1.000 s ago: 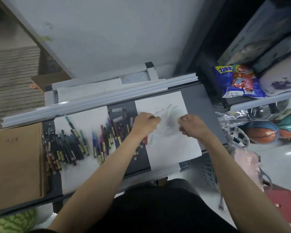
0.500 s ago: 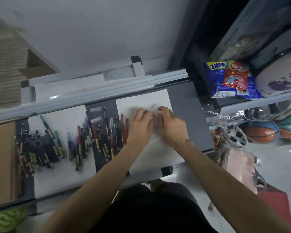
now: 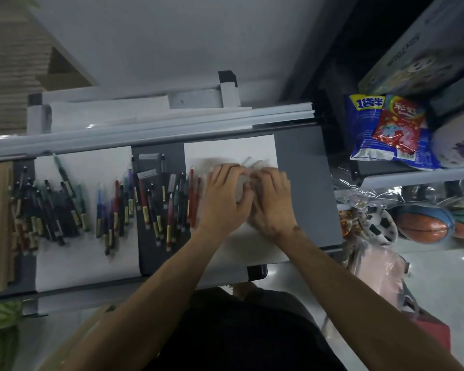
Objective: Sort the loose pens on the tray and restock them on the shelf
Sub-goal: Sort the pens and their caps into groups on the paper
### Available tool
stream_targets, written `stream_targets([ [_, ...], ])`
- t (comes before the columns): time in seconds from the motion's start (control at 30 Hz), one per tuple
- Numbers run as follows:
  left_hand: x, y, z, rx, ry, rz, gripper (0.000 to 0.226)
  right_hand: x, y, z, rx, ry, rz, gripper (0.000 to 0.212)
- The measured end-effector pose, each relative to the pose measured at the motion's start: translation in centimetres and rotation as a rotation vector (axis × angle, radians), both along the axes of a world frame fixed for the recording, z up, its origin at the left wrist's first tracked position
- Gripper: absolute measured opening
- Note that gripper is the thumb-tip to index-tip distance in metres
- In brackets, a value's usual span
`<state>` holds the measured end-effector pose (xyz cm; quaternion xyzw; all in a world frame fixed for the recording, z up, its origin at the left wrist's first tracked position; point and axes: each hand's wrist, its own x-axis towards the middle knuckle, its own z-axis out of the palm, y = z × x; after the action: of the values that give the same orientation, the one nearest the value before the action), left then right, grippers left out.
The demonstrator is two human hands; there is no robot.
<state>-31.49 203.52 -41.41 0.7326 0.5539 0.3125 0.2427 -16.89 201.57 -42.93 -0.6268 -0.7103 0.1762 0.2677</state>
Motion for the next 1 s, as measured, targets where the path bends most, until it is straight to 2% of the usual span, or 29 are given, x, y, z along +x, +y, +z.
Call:
stream_targets([
  [0.13, 0.0, 0.2, 0.4, 0.066, -0.077, 0.083, 0.017, 0.3, -0.1, 1.1, 0.023, 0.082, 0.02, 0.026],
  [0.23, -0.7, -0.3, 0.7, 0.052, -0.078, 0.156, 0.022, 0.7, 0.2, 2.0, 0.01, 0.143, 0.004, 0.027],
  [0.43, -1.0, -3.0, -0.6, -0.149, 0.158, 0.109, 0.053, 0.8, 1.8, 1.6, -0.099, 0.139, 0.022, 0.044],
  [0.57, -0.2, -2.3, -1.3, -0.154, 0.236, 0.062, 0.056, 0.2, 1.8, 1.0, -0.108, 0.163, 0.031, 0.047],
  [0.67, 0.7, -1.8, -1.3, -0.132, 0.251, 0.08, 0.054, 0.3, 1.7, 0.9, -0.086, 0.192, 0.03, 0.041],
  [0.87, 2.7, -1.2, -1.0, -0.076, 0.136, 0.142, 0.046, 0.5, 1.7, 1.1, -0.089, 0.266, 0.011, 0.038],
  [1.0, 2.5, -1.2, -0.4, -0.129, 0.039, 0.136, 0.045, 0.7, 1.8, 1.6, -0.105, 0.246, 0.023, 0.04],
])
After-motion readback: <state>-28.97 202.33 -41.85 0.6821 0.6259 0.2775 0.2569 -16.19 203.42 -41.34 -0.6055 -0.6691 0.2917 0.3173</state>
